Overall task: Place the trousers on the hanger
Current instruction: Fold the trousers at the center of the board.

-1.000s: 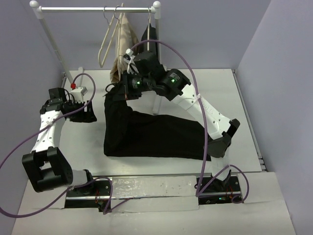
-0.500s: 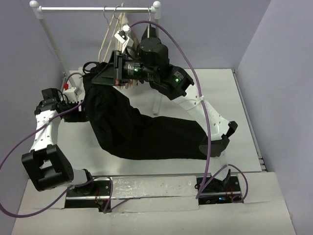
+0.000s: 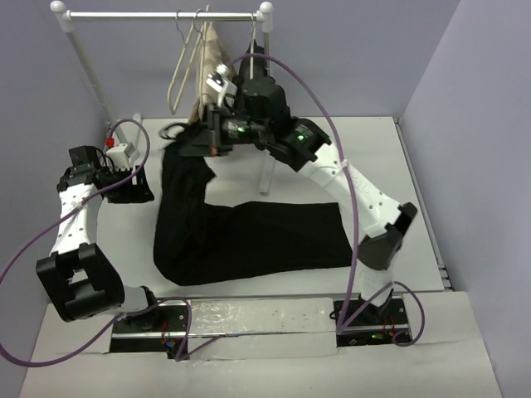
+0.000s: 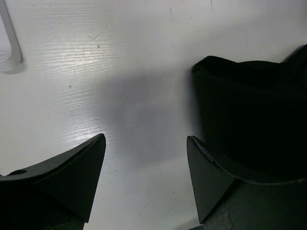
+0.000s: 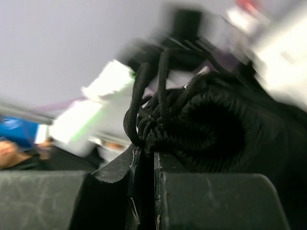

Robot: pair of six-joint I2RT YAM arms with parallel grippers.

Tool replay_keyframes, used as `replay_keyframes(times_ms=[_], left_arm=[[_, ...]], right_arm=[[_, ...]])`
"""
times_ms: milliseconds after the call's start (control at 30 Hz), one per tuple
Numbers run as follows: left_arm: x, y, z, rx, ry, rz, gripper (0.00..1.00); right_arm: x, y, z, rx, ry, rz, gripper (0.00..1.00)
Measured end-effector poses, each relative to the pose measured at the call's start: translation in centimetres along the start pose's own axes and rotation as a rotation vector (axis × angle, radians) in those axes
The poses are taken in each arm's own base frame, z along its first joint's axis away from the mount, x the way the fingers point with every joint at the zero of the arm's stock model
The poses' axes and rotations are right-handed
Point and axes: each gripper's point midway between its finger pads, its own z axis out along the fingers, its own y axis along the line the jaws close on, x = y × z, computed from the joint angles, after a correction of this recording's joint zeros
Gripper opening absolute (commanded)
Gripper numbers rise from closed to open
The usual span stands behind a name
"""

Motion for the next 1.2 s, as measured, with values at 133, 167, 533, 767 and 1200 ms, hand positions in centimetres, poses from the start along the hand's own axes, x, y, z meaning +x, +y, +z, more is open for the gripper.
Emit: replay_keyframes(times_ms=[133, 167, 533, 767, 1200], left_arm=[[0.0, 0.0, 0.0, 0.000, 0.000, -0.003, 0.77], [0.0, 0.0, 0.0, 0.000, 0.000, -0.003, 0.77], [0.6, -0.3, 0.0, 0.001, 0.024, 0.017, 0.77], [2.1, -2.5, 1.1, 0.035, 0.081, 0.077, 0.77], [2.7, -4.1, 1.8, 0.066, 0.108, 0.113, 0.78]], right_arm=[[4.0, -6.0, -4.8, 0.200, 0.080, 0.043, 0.00], [5.0, -7.1, -6.3, 0.238, 0.095, 0.061, 0.00], [12.8, -14.4, -19.0, 0.533, 0.146, 0.158, 0.00], [14.9, -18.3, -21.9, 0.670, 0.184, 0.198, 0.00], [19.3, -25.7, -27.4, 0.965, 0.260, 0.219, 0.00]])
